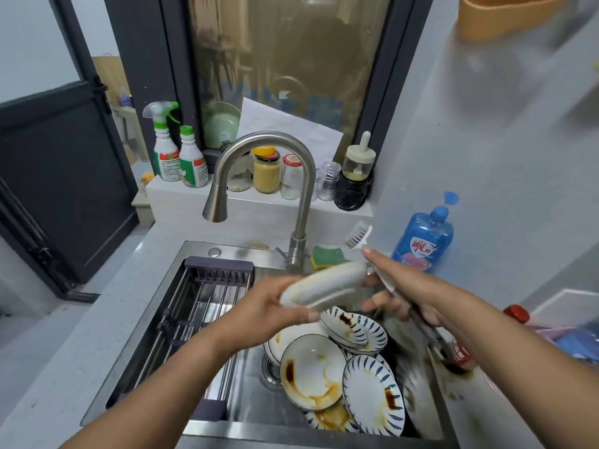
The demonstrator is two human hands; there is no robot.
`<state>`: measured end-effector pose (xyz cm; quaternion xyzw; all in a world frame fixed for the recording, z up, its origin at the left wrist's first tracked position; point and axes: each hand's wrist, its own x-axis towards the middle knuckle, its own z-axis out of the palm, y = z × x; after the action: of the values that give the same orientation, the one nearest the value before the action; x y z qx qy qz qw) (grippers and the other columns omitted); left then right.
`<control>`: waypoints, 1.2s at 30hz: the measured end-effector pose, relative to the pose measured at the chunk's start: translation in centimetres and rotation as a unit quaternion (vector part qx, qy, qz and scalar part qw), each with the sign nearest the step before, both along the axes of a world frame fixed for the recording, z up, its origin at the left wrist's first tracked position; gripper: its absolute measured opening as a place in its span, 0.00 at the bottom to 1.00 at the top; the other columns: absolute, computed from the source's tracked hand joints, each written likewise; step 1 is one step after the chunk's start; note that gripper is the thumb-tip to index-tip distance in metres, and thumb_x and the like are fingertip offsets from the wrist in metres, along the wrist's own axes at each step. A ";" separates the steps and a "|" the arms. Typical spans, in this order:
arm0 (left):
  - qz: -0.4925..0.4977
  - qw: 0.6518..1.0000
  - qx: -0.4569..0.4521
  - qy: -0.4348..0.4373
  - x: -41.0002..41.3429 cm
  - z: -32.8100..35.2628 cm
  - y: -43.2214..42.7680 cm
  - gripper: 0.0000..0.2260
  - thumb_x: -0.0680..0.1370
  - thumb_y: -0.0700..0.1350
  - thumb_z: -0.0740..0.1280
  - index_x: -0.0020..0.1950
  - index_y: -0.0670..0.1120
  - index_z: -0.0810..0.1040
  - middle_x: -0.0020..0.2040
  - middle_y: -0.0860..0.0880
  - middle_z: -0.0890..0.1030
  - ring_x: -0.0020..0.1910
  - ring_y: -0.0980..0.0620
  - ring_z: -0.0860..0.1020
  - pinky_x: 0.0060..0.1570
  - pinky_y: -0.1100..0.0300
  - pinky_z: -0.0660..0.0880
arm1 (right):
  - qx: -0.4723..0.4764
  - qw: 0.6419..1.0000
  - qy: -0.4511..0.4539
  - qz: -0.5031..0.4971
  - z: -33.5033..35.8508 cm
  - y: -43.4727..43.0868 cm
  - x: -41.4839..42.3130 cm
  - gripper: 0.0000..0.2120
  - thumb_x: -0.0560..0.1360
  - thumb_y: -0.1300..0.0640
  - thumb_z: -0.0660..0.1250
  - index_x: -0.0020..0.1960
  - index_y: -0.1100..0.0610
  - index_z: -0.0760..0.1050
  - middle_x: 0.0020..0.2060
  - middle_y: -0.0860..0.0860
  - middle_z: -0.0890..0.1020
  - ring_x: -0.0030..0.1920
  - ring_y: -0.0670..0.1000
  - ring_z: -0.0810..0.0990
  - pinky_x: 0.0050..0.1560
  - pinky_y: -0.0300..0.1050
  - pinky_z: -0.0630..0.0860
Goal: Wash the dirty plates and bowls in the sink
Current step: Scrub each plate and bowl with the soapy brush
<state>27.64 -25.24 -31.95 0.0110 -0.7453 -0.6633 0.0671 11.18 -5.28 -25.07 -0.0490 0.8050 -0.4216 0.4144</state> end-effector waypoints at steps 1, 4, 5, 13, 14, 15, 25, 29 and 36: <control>-0.017 0.997 -0.078 0.019 -0.2 0.1 0.3 0.16 0.75 0.43 0.77 0.62 0.47 0.83 0.50 0.55 0.84 0.47 0.59 0.80 0.47 0.62 0.75 | -0.016 0.999 -0.040 0.002 -0.3 -0.4 0.0 0.30 0.76 0.31 0.62 0.54 0.59 0.77 0.36 0.60 0.85 0.20 0.43 0.62 0.19 0.32 0.59; -0.022 0.938 -0.324 0.125 -0.8 -1.0 -0.1 0.17 0.77 0.54 0.74 0.66 0.57 0.81 0.61 0.62 0.82 0.64 0.64 0.76 0.66 0.58 0.71 | -0.053 0.989 -0.133 -0.026 -2.1 -0.9 -0.2 0.14 0.80 0.49 0.67 0.45 0.60 0.74 0.23 0.52 0.75 0.18 0.41 0.63 0.15 0.32 0.60; -0.019 0.921 -0.365 0.136 -0.9 -1.6 -0.4 0.19 0.76 0.58 0.73 0.66 0.61 0.80 0.67 0.63 0.79 0.71 0.63 0.71 0.74 0.52 0.64 | -0.064 0.987 -0.136 -0.054 -2.9 -0.8 -0.4 0.09 0.80 0.55 0.67 0.46 0.60 0.74 0.22 0.51 0.74 0.18 0.41 0.63 0.15 0.32 0.61; 0.127 0.980 0.023 -0.149 1.2 -5.9 1.7 0.45 0.67 0.58 0.81 0.79 0.63 0.61 0.71 0.60 0.71 0.73 0.57 0.70 0.73 0.51 0.69 | -0.113 0.980 -0.012 -0.164 -7.2 0.1 -0.6 0.06 0.77 0.66 0.69 0.53 0.64 0.75 0.28 0.54 0.75 0.22 0.46 0.72 0.17 0.34 0.65; 0.168 0.961 0.119 -0.186 0.8 -6.3 2.5 0.40 0.72 0.54 0.79 0.79 0.55 0.63 0.64 0.56 0.77 0.65 0.54 0.77 0.67 0.52 0.75 | -0.117 0.978 -0.009 -0.172 -7.5 0.1 -0.6 0.07 0.77 0.66 0.69 0.53 0.64 0.75 0.28 0.54 0.75 0.22 0.46 0.72 0.17 0.34 0.65; 0.202 0.928 0.218 -0.225 0.1 -6.7 3.0 0.33 0.76 0.52 0.76 0.77 0.47 0.67 0.59 0.51 0.80 0.58 0.50 0.82 0.59 0.54 0.80 | -0.119 0.977 -0.007 -0.175 -7.7 0.1 -0.6 0.06 0.77 0.66 0.69 0.53 0.64 0.75 0.27 0.54 0.76 0.23 0.46 0.72 0.18 0.34 0.66; 0.308 0.761 0.485 -0.301 -4.2 -10.2 7.9 0.07 0.83 0.33 0.63 0.59 0.39 0.77 0.53 0.37 0.85 0.40 0.44 0.87 0.33 0.56 0.83 | -0.052 0.993 0.095 -0.056 -10.0 0.8 -1.0 0.08 0.79 0.54 0.71 0.53 0.59 0.79 0.29 0.50 0.82 0.24 0.47 0.73 0.22 0.39 0.68; 0.360 0.688 0.548 -0.311 -4.2 -12.3 8.6 0.09 0.83 0.30 0.60 0.60 0.38 0.76 0.52 0.36 0.83 0.44 0.39 0.83 0.30 0.50 0.83 | 0.071 0.968 0.236 0.054 -10.8 1.5 -2.5 0.15 0.81 0.35 0.58 0.49 0.42 0.78 0.37 0.48 0.85 0.30 0.46 0.79 0.38 0.44 0.74; 0.452 0.544 0.644 -0.291 -5.0 -16.7 8.7 0.18 0.84 0.28 0.55 0.72 0.35 0.72 0.64 0.35 0.77 0.57 0.33 0.77 0.34 0.42 0.82 | 0.136 0.930 0.274 0.204 -13.5 1.3 -2.1 0.18 0.85 0.50 0.55 0.45 0.57 0.78 0.35 0.51 0.82 0.34 0.48 0.77 0.30 0.35 0.68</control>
<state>22.61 -16.52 -48.64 0.5791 0.0068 -0.8073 0.1131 9.09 -3.93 -38.55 -0.2685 0.9097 -0.1844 0.2576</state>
